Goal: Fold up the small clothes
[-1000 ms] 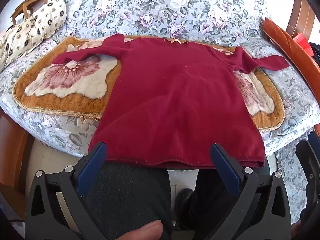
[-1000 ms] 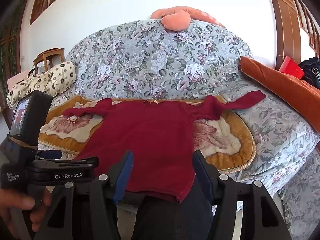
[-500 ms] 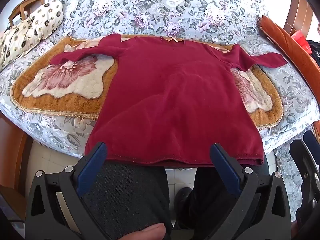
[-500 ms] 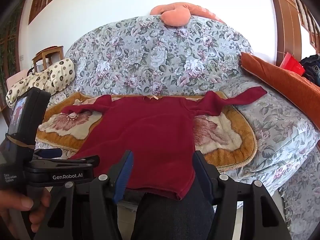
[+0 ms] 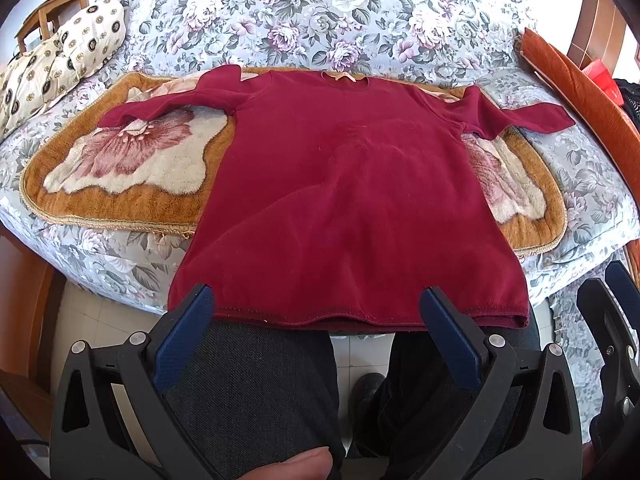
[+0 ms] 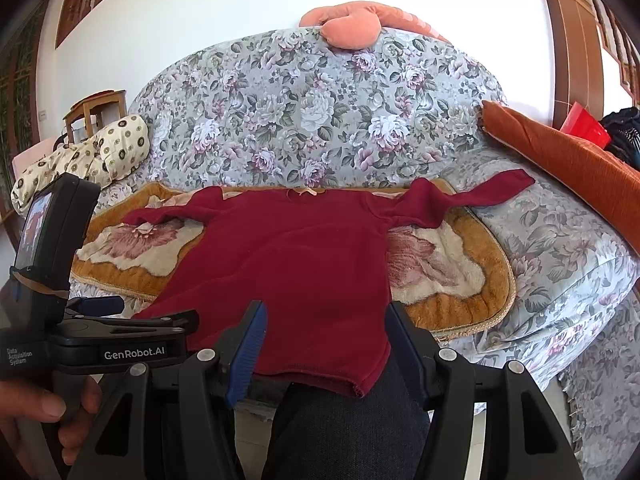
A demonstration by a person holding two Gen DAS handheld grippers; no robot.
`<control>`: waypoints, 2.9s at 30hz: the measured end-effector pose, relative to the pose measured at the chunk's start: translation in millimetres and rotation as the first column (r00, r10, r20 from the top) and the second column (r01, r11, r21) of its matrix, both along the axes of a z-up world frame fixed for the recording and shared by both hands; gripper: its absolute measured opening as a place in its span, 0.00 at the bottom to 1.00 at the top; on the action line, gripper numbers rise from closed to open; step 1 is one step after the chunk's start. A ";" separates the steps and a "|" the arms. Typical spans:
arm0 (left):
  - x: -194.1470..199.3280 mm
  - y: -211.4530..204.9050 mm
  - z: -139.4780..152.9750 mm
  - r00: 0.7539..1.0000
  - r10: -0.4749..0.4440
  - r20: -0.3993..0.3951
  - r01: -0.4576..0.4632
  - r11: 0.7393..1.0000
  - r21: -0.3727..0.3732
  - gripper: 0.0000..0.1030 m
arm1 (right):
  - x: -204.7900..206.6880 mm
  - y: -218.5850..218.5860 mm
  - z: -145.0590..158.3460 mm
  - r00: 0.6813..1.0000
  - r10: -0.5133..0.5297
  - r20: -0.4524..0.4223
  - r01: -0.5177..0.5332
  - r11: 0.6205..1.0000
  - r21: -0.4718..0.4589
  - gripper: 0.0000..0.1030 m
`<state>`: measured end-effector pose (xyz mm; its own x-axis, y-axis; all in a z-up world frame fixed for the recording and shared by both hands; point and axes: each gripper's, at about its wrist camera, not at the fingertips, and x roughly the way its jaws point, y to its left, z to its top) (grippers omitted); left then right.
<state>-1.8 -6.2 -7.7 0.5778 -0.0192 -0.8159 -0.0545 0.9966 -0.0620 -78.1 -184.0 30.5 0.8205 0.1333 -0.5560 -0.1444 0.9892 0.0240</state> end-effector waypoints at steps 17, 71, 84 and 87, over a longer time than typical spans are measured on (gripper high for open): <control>-1.1 0.1 -1.3 1.000 -0.001 -0.004 0.001 1.000 -0.001 1.00 | -0.5 -1.0 -2.3 1.000 0.003 -0.008 -0.003 1.000 0.001 0.57; -0.4 2.0 -6.4 1.000 -0.001 -0.024 0.001 1.000 -0.004 1.00 | 5.3 -4.2 -5.7 0.999 -0.004 -0.046 0.005 1.000 0.011 0.57; -1.2 2.2 -7.2 1.000 -0.002 -0.027 0.002 1.000 -0.005 1.00 | 6.7 -4.1 -7.6 0.998 -0.006 -0.058 0.007 1.000 0.015 0.57; -1.3 1.9 -7.2 1.000 -0.001 -0.027 0.001 1.000 -0.004 1.00 | 6.8 -3.6 -8.0 0.998 -0.007 -0.058 0.008 1.000 0.016 0.57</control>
<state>-3.1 -4.3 -14.9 0.5559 -0.0232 -0.8309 -0.0556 0.9963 -0.0650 -71.3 -187.6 22.5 0.7877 0.1364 -0.6008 -0.1348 0.9897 0.0479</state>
